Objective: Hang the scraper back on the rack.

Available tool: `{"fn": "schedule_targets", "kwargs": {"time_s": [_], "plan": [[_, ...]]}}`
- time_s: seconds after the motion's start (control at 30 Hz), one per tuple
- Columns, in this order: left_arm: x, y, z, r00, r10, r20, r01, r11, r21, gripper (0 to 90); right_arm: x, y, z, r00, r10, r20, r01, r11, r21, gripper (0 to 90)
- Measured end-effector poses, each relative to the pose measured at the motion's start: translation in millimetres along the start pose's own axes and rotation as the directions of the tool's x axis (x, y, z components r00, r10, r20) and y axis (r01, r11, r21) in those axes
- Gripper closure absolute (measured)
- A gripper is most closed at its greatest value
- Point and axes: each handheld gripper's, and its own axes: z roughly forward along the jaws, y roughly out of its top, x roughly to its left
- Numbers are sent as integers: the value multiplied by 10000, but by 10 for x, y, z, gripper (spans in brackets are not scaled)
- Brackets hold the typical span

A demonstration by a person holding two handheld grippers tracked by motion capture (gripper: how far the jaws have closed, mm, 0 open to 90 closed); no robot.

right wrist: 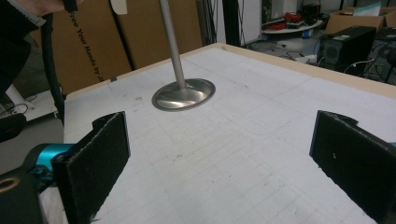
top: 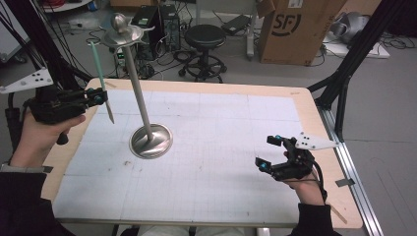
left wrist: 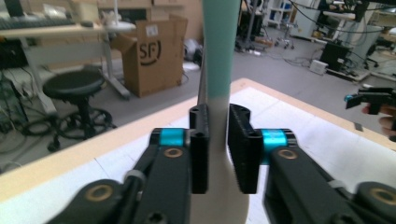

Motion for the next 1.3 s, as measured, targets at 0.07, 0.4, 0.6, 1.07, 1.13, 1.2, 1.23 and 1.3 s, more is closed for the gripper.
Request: {"fn": "schedule_targets", "kwargs": {"time_s": [0.07,0.4,0.6,1.07,1.13,1.2,1.23,1.3], "plan": [[-15,-19,-20,10000,-66,-64,65,9996,-286,682,-2,1,0,10000,4,-3,-4,10000,-25,38],[-305,-349,-10,9932,723,912,-618,9917,-1126,475,-3,2,22,10000,-6,0,6,10000,14,38],[-497,-609,82,9905,901,1038,-749,9870,-1420,278,-14,8,64,10000,17,-73,-16,10000,47,38],[-708,-1078,356,9849,921,1463,-756,9905,-1148,51,-10,-4,45,9999,-81,76,82,9998,-162,38],[-697,-1155,397,9850,937,1446,-791,9915,-1034,51,-12,-27,22,9999,-94,135,98,9995,-300,38],[-669,-1218,444,9882,703,1358,-604,9953,-760,51,-24,-58,1,9997,-125,223,133,9992,-387,38],[-656,-1239,465,9901,642,1251,-580,9969,-524,51,-29,-77,-9,9996,-84,281,95,9991,-411,38],[-634,-1281,495,9924,622,1062,-586,9976,-366,51,-41,-115,-28,9993,-18,371,36,9987,-507,38]]}}
